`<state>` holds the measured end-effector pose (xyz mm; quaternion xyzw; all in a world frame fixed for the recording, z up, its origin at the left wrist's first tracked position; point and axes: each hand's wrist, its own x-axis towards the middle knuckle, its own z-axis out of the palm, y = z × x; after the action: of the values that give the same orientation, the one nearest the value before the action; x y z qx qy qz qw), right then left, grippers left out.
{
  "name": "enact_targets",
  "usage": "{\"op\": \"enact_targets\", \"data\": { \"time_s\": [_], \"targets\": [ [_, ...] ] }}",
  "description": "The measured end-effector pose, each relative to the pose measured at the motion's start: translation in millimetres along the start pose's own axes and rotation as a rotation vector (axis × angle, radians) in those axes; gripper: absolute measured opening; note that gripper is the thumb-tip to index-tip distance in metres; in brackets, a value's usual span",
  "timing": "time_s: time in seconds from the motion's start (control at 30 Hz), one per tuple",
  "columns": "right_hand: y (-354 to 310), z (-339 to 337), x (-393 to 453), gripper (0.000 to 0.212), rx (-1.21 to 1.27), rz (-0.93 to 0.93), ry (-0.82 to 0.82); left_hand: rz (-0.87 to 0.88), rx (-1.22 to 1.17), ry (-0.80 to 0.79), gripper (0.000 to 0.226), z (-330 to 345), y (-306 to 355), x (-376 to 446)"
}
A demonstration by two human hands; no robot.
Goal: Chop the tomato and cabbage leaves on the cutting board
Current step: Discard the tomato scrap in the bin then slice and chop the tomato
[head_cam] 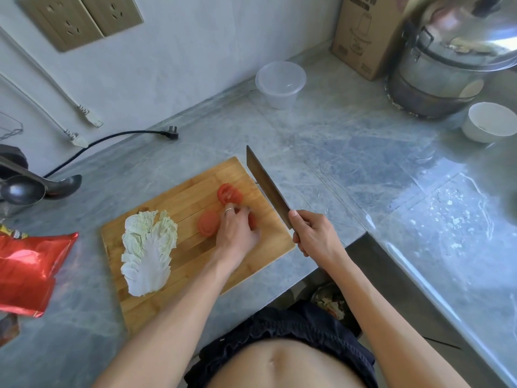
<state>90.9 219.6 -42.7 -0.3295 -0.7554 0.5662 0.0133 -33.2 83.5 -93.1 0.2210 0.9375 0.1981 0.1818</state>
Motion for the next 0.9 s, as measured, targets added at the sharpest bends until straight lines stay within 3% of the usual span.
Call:
{"op": "enact_targets", "data": {
  "time_s": [0.4, 0.9],
  "targets": [
    [-6.5, -5.3, 41.1, 0.039, 0.085, 0.006, -0.036, 0.075, 0.083, -0.001, 0.043, -2.3, 19.1, 14.8],
    [-15.3, -0.9, 62.7, 0.045, 0.071, -0.011, -0.090, -0.110, 0.194, -0.013, 0.049, -26.6, 11.5, 46.0]
  ]
}}
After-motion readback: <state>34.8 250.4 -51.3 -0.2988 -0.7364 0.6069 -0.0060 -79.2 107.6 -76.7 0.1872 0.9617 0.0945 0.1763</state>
